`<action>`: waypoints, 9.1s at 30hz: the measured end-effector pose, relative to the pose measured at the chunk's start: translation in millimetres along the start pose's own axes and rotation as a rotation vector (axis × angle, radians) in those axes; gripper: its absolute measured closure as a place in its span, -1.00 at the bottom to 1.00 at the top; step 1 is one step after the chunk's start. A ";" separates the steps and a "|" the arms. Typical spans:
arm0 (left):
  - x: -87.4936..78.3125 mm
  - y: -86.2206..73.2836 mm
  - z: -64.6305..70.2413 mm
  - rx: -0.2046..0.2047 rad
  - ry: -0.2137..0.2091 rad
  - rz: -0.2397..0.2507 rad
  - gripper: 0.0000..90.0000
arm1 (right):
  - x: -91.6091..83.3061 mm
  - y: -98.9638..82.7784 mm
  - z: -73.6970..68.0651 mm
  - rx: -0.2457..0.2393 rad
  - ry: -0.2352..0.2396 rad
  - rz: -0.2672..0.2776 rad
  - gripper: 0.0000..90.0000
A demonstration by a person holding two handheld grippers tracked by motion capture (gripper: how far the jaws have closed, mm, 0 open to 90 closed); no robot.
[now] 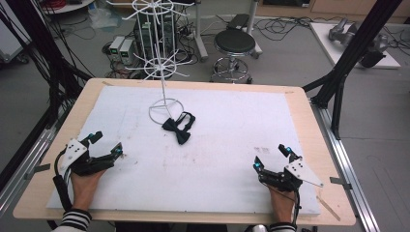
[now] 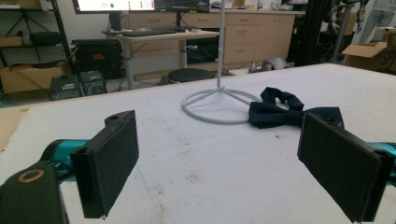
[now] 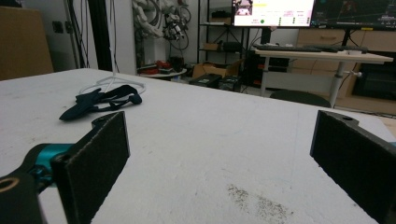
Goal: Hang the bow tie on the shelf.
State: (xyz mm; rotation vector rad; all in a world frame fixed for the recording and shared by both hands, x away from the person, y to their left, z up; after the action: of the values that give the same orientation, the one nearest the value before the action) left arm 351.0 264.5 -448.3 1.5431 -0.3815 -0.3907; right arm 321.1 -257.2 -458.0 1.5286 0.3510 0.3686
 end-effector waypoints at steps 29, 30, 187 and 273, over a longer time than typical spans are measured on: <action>65.5 51.4 68.4 0.050 -0.170 -0.118 -0.71 | 0.0 -0.2 0.0 0.005 -0.001 -0.004 -0.92; 71.1 54.2 73.2 0.046 -0.172 -0.121 -0.71 | 0.1 0.0 0.0 0.004 0.000 -0.002 -0.92; 239.7 -27.2 138.0 0.084 -0.149 -0.907 0.50 | -1.3 0.4 2.1 0.028 -0.004 0.012 -0.92; 130.3 60.3 91.4 -0.005 -0.257 -0.345 0.50 | -0.7 0.5 2.5 0.015 -0.013 0.011 -0.92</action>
State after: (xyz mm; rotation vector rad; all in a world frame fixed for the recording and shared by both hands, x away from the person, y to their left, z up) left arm 423.0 121.9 -389.5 1.5594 -0.3116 -0.8638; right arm 321.6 -259.7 -457.5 1.5475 0.3362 0.3655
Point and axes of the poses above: each handheld gripper's, and its own axes: x roughly forward along the jaws, y roughly out of its top, z roughly to its right, the point moved 7 cm from there along x, roughly forward along the jaws, and after that the axes turned 4 degrees about z, right-handed, at the moved point
